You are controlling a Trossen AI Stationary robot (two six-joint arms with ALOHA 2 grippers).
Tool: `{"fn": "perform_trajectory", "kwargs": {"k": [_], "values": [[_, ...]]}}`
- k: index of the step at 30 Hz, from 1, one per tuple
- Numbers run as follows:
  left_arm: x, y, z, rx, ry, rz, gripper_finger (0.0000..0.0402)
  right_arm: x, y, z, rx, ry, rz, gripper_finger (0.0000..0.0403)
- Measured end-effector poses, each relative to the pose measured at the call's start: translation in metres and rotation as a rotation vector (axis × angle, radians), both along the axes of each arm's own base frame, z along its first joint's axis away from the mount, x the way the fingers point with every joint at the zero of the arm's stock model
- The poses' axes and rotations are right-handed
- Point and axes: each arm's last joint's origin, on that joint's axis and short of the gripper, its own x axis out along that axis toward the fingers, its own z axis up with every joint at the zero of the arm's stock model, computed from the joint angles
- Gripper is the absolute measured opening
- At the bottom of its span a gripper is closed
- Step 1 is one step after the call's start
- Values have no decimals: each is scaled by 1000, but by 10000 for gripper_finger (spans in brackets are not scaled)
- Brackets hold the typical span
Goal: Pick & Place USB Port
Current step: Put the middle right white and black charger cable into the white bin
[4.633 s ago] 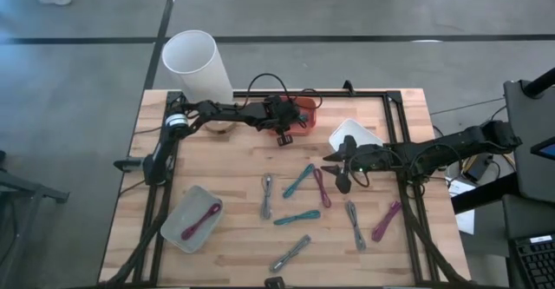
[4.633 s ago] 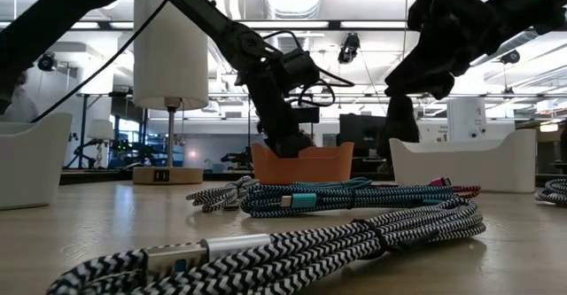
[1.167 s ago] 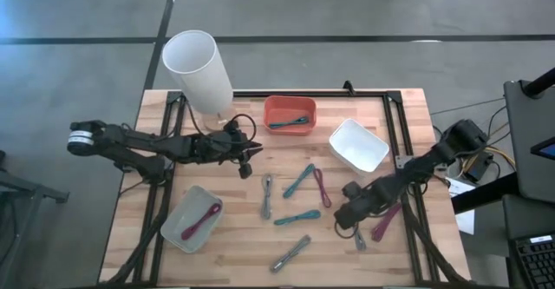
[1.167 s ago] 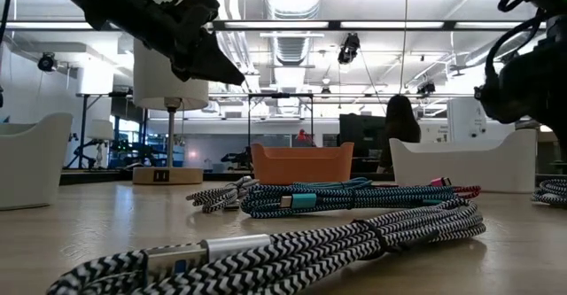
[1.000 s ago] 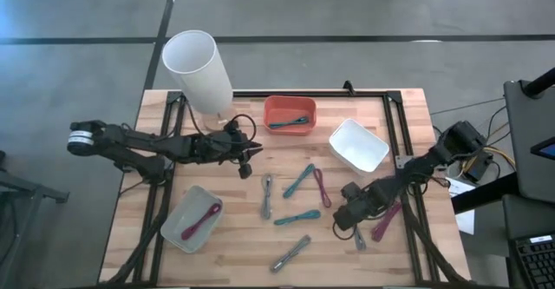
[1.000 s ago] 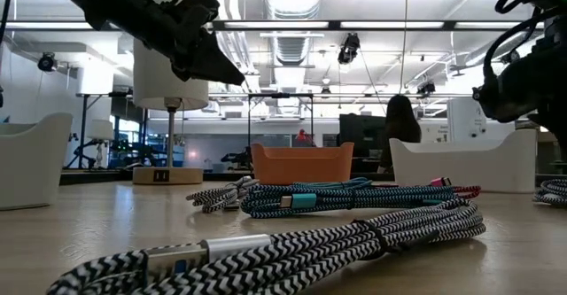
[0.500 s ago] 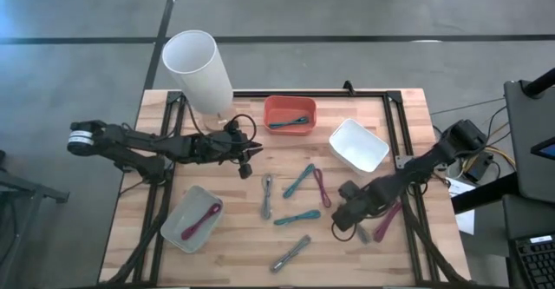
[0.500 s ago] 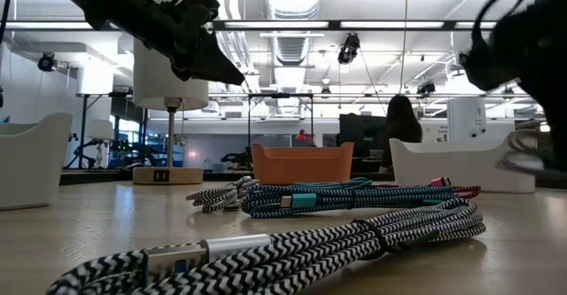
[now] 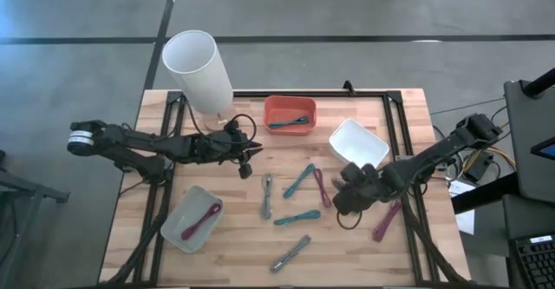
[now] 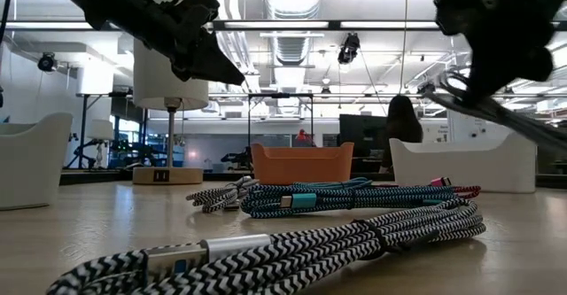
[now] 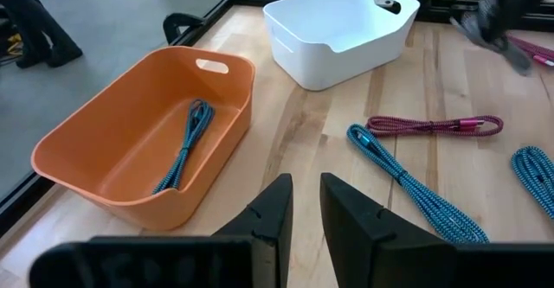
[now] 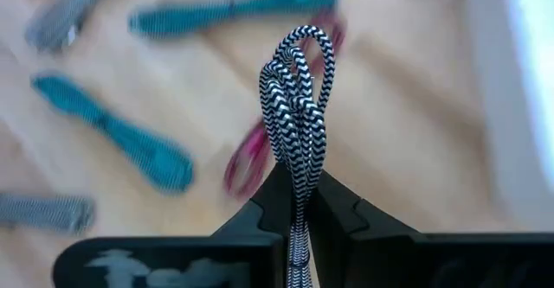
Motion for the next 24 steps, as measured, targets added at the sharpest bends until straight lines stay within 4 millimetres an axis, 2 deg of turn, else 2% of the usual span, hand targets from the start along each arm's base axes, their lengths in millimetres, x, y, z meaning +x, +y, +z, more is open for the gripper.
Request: {"fn": "perform_trajectory", "kwargs": {"k": [9, 15, 24], "values": [[0, 0, 0, 3, 0, -1, 69, 2, -38, 18, -187, -35, 29, 18], [0, 0, 0, 3, 0, -1, 69, 4, -63, 20, -255, 13, 40, 18], [0, 0, 0, 3, 1, -1, 69, 3, -87, 24, -334, 56, 42, 18]]}}
